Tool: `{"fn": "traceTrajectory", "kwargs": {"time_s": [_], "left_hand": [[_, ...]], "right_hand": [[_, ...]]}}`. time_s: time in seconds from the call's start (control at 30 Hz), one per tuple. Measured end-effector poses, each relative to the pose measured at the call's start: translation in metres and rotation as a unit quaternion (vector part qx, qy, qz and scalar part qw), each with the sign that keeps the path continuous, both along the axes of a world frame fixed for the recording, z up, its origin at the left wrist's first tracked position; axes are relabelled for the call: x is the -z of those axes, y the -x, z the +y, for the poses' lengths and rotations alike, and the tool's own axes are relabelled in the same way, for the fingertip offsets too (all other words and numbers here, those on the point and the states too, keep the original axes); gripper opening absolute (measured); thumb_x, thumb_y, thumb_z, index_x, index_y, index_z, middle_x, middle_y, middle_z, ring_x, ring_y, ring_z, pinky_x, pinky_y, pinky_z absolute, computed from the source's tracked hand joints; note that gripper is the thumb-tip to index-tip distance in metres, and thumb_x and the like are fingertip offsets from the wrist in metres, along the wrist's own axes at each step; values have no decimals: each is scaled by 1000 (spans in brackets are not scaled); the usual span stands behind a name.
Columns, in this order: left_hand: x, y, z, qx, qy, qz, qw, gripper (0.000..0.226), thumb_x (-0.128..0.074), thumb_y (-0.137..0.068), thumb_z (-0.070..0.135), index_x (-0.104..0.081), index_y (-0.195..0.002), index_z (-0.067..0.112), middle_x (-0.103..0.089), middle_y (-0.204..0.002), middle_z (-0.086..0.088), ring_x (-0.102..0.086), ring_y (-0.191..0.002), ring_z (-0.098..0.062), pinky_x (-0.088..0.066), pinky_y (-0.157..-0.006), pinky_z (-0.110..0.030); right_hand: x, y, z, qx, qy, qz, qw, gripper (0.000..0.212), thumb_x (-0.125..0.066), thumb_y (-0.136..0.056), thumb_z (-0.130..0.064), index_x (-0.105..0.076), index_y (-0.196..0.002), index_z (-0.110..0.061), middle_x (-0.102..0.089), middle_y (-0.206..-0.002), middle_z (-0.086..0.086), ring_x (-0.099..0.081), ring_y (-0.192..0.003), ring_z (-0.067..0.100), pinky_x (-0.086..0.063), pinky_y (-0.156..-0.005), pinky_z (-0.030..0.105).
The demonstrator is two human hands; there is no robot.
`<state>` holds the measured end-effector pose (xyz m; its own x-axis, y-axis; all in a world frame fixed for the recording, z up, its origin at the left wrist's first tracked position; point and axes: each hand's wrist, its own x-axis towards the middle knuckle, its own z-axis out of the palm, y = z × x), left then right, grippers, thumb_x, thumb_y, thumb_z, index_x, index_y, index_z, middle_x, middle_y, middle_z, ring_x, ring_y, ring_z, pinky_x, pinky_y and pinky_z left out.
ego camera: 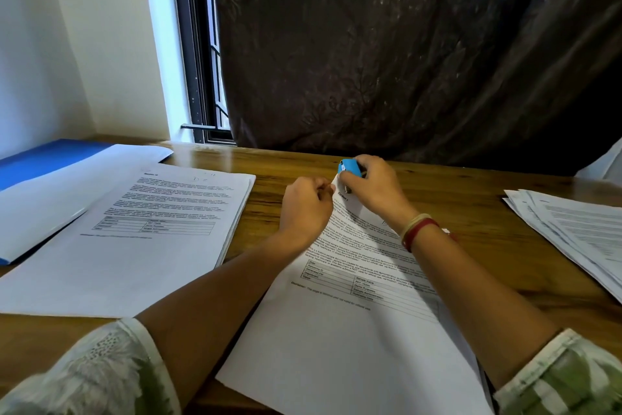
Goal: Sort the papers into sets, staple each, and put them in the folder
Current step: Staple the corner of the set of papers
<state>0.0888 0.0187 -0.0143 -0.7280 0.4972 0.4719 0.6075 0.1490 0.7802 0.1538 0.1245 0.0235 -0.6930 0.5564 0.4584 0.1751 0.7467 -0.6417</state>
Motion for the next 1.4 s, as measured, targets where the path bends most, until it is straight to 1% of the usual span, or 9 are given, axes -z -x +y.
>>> {"fn": "traceTrajectory", "kwargs": {"time_s": [0.2, 0.4, 0.5, 0.63, 0.87, 1.03, 1.1, 1.3, 1.4], "left_hand": [[1, 3, 3, 6, -23, -60, 998, 12, -58, -95, 13, -69, -94, 8, -68, -80, 0, -66, -76, -14, -56, -68, -29], [-1, 5, 4, 20, -47, -132, 990, 9, -59, -94, 15, -67, -90, 13, -71, -89, -5, -69, -86, -17, -58, -80, -40], [-1, 6, 4, 25, -50, -160, 985, 9, -60, -94, 15, -67, -91, 12, -71, -92, -6, -68, -89, -19, -57, -83, -40], [-2, 7, 2, 54, -53, -203, 976, 10, -60, -94, 14, -68, -95, 9, -72, -92, -7, -69, -89, -20, -58, -81, -35], [-7, 3, -3, 93, -78, -283, 951, 13, -58, -95, 12, -67, -98, 3, -71, -88, -8, -66, -70, -8, -49, -51, -11], [-6, 3, -2, 101, -73, -291, 948, 11, -58, -95, 13, -68, -94, 7, -72, -95, -11, -69, -83, -16, -54, -67, -22], [-7, 2, -2, 96, -74, -301, 946, 13, -58, -95, 13, -67, -97, 5, -72, -91, -9, -69, -76, -12, -53, -58, -18], [-8, 2, -4, 96, -74, -313, 942, 16, -57, -95, 13, -67, -102, 2, -72, -94, -12, -68, -72, -12, -51, -51, -14], [-7, 1, -4, 102, -75, -323, 938, 17, -56, -96, 13, -67, -103, 2, -72, -96, -13, -69, -75, -15, -54, -56, -19]], "right_hand": [[2, 2, -6, -59, 75, 27, 995, 12, -44, -100, -23, -49, -104, -12, -50, -82, -5, -48, -73, 9, -37, -60, 20], [-10, 1, -10, -87, 204, -19, 975, 37, -27, -102, -25, -49, -129, -12, -53, -103, 6, -47, -82, 11, -37, -68, 24], [-11, -3, -1, -100, 191, -67, 974, 36, -33, -103, -26, -55, -122, -6, -57, -100, 10, -49, -85, 15, -38, -70, 27], [-9, -9, 9, -145, 197, -77, 967, 31, -46, -100, -36, -63, -103, -11, -66, -95, 8, -59, -85, 20, -45, -79, 31], [-11, -15, 10, -155, 216, -58, 962, 26, -56, -95, -32, -69, -88, -11, -69, -70, -2, -62, -54, 2, -48, -52, 12], [-11, -13, 12, -136, 242, -57, 959, 35, -59, -93, -35, -71, -95, -2, -72, -82, 10, -64, -65, 14, -52, -66, 24], [-11, -11, 12, -124, 244, -62, 960, 38, -60, -92, -36, -71, -98, 0, -73, -89, 14, -64, -69, 17, -52, -72, 29], [-8, -8, 8, -123, 271, -50, 953, 27, -61, -92, -30, -71, -93, -5, -71, -74, 4, -64, -55, 7, -50, -52, 17], [-7, -7, 9, -117, 283, -49, 951, 30, -63, -91, -30, -70, -98, -2, -71, -78, 7, -64, -61, 11, -52, -57, 19]]}}
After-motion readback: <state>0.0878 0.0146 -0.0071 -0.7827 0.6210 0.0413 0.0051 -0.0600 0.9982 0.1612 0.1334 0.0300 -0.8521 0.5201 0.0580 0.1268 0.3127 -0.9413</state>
